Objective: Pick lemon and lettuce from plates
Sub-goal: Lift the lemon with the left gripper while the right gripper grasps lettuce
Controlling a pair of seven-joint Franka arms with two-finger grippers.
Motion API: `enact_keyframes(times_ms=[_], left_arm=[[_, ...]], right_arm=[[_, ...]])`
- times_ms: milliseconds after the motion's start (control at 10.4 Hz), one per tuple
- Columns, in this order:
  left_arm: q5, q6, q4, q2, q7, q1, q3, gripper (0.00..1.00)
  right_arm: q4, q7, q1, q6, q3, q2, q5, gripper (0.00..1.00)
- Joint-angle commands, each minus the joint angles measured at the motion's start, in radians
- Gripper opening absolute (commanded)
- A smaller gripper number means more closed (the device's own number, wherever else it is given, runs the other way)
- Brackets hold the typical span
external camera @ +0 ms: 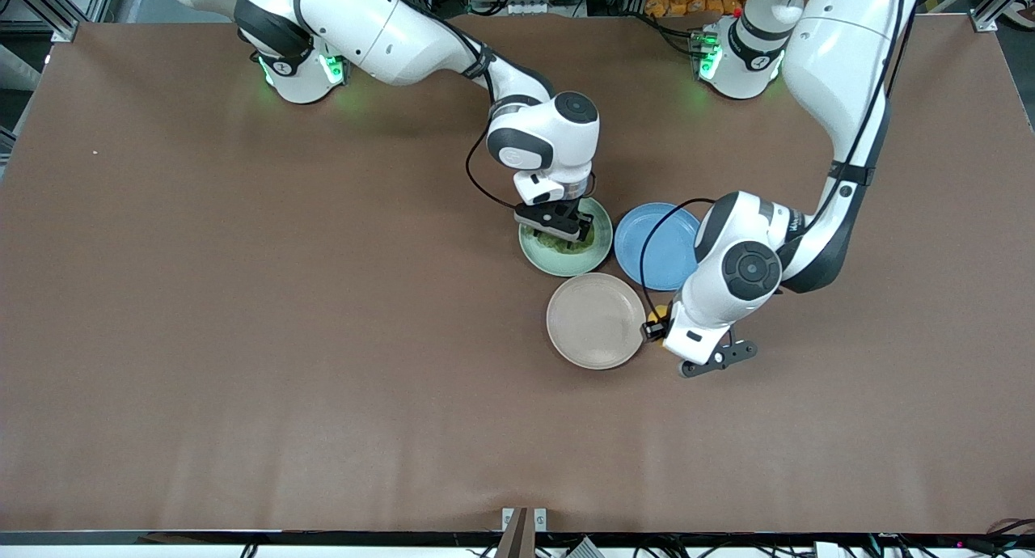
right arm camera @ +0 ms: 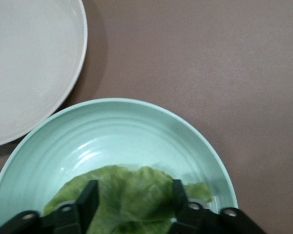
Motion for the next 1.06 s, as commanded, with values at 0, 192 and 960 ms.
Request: enact_keyframes(times_ms=[0, 192, 960], left_arm=[[0.019, 0.01, -0.118, -0.094, 0.068, 0.042, -0.01, 0.0], [0.017, 0.048, -0.215, -0.146, 0.199, 0.108, -0.011, 0.0], [0.02, 0.122, -0.339, -0.151, 0.532, 0.272, -0.01, 0.0]], right_arm=[[0.027, 0.014, 0.029, -0.012, -0.005, 0.017, -0.072, 0.32], [0.023, 0.009, 0.042, -0.012, -0.005, 0.017, -0.101, 0.19], [0.034, -0.299, -0.192, -0.242, 0.191, -0.125, 0.009, 0.0]])
